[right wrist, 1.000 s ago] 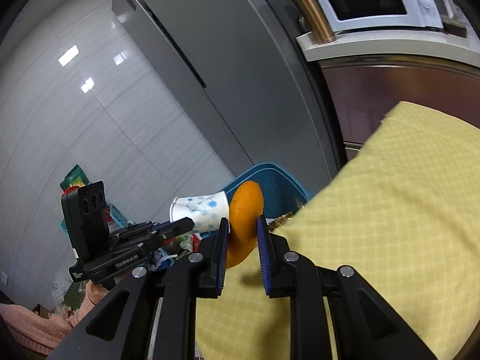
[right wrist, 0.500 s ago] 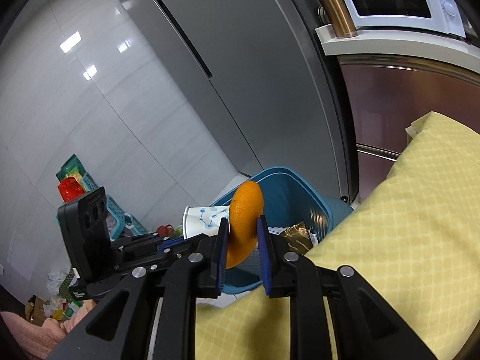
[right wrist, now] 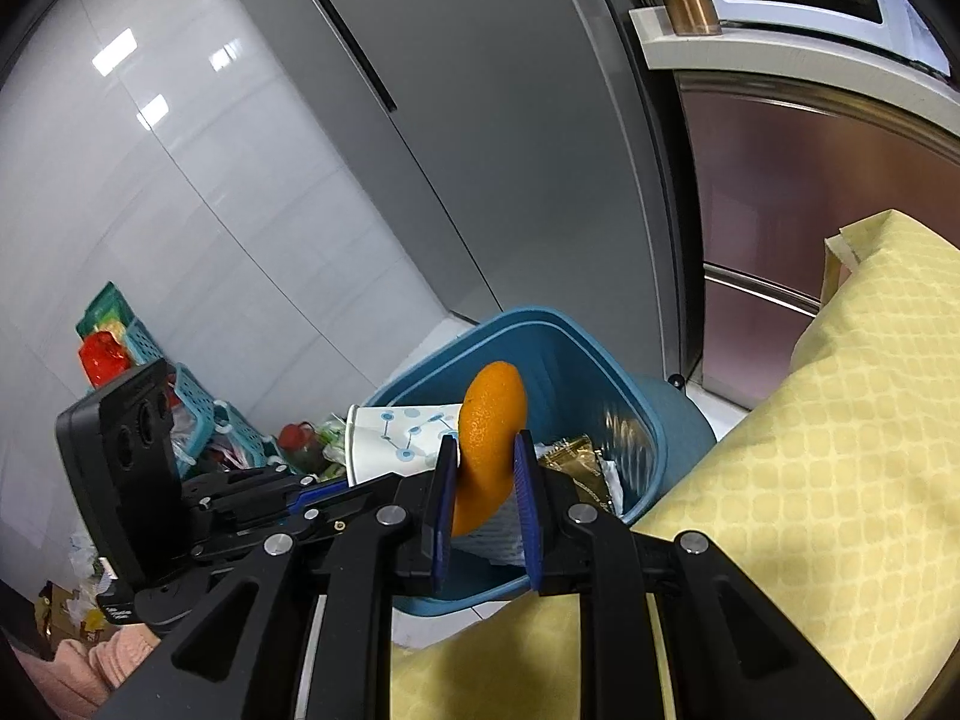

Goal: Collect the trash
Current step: 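Carry the paper cup and orange peel with both tools over the blue bin, then open both tools to drop the cup and peel into the bin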

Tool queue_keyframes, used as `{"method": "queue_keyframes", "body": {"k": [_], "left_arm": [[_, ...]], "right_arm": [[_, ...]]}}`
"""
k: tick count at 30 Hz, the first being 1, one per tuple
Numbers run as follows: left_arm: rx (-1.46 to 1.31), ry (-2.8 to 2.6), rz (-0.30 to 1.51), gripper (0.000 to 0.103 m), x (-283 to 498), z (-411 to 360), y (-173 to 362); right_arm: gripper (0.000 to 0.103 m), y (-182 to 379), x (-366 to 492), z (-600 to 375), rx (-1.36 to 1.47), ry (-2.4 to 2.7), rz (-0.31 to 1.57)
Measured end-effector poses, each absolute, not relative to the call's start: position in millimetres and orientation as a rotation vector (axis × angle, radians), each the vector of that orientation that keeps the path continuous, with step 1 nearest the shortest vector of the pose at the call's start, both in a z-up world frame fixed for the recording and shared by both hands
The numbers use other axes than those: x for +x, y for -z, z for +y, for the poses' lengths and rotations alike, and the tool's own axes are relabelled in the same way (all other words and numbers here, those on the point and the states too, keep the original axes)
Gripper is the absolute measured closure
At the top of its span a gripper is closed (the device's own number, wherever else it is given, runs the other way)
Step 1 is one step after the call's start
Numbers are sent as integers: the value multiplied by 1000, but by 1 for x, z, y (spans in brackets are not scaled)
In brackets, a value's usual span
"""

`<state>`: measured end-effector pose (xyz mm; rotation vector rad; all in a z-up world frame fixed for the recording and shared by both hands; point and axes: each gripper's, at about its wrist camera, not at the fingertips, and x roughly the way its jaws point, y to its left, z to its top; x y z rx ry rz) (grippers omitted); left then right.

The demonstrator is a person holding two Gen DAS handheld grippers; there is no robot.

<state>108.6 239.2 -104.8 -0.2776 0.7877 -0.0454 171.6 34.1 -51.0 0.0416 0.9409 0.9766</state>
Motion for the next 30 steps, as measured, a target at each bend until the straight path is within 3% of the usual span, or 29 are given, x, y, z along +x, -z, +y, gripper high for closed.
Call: {"method": "queue_keyframes", "body": {"k": [17, 30], "left_arm": [[-336, 55, 853, 95, 141, 235, 137], [-365, 52, 821, 75, 134, 232, 134]], "right_arm": [[83, 77, 194, 49, 17, -924, 1024], [82, 78, 192, 34, 65, -940, 1008]]}}
